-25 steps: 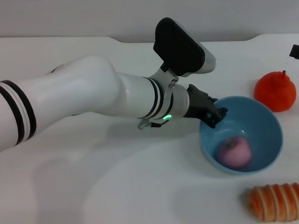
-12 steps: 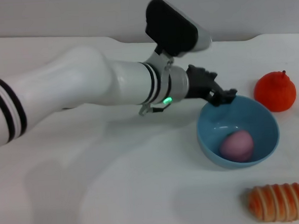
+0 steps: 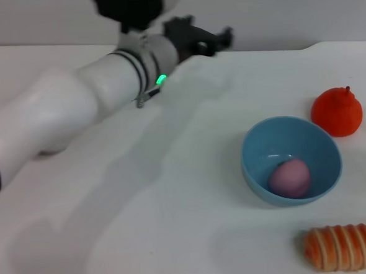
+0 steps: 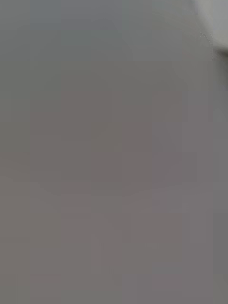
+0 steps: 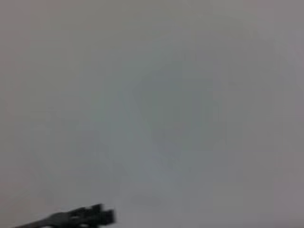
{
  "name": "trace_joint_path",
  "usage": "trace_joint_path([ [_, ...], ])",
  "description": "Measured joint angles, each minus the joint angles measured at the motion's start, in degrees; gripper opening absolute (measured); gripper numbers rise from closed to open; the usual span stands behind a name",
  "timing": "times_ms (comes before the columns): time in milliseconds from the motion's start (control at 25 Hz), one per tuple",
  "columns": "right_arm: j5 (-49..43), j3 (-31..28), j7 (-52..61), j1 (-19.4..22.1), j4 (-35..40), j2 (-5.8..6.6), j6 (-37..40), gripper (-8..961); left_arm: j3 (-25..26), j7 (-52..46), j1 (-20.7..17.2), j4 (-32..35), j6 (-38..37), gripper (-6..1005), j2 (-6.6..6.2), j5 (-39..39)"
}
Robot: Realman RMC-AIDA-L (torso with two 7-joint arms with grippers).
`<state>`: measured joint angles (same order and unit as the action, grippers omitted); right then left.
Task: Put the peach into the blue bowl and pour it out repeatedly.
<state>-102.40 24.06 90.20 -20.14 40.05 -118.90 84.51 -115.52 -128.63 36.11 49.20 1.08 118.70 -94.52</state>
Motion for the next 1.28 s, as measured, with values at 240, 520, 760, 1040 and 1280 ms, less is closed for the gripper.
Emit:
trace_joint_path([
  [240, 5.4, -0.2, -16.6, 1.1, -8.8, 0.05, -6.3, 376, -4.3, -9.7, -5.0, 2.4, 10.4, 819, -0.38, -0.6],
  [520, 10.3, -0.4, -30.4, 0.8, -17.8, 0.11, -12.6, 376, -28.5, -11.7, -5.9, -3.1, 39.9, 819, 0.23, -13.8],
  [760, 16.6, -0.9, -37.4, 1.2, -22.9, 0.04, -12.3, 376, -34.6, -27.0, -6.2, -6.7, 51.0, 815, -0.13, -15.6],
  [1040, 32.5, -1.0, -57.1, 1.8, -35.5, -0.07, -10.2, 376, -36.9, -36.2, -9.4, -8.4, 53.2, 815, 0.3, -17.1],
  [1280, 39.3, -1.1, -69.9, 1.8, -42.1, -0.28, -8.6, 376, -36.6, -36.3, -10.5, -9.1, 51.9, 816, 0.37, -16.8],
])
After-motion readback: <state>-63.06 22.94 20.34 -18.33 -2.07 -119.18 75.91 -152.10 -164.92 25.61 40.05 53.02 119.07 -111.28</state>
